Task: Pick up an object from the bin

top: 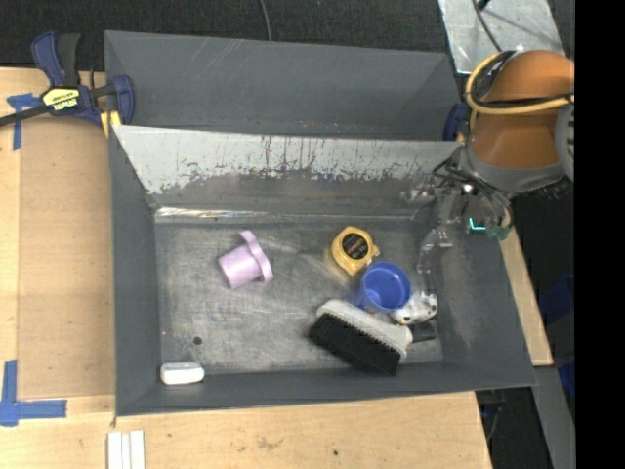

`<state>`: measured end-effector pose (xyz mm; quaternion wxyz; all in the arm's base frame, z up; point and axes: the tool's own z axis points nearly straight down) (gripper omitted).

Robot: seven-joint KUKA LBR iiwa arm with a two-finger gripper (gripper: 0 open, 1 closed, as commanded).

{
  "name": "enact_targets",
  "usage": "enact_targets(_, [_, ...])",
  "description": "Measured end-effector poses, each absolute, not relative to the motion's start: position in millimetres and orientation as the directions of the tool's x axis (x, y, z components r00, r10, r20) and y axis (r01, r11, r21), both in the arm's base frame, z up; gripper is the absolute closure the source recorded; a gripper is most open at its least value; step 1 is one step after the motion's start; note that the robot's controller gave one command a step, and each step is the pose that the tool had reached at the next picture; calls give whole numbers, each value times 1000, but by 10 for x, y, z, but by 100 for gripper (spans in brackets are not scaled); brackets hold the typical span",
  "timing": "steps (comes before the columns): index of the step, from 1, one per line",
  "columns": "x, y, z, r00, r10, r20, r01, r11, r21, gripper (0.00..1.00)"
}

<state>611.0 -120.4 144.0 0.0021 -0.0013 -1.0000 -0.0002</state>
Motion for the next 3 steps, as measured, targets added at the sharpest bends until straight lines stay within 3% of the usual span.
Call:
enact_targets(1, [6130, -1202, 1485, -1000, 0, -4, 0, 1000, -1, 0])
enact_targets(2, [6154, -951, 1039, -998, -67, -9, -67, 998, -3, 0])
enact_targets(3, [6173, -843, 756, -1000, -16, -1, -16, 1000, 1, 0])
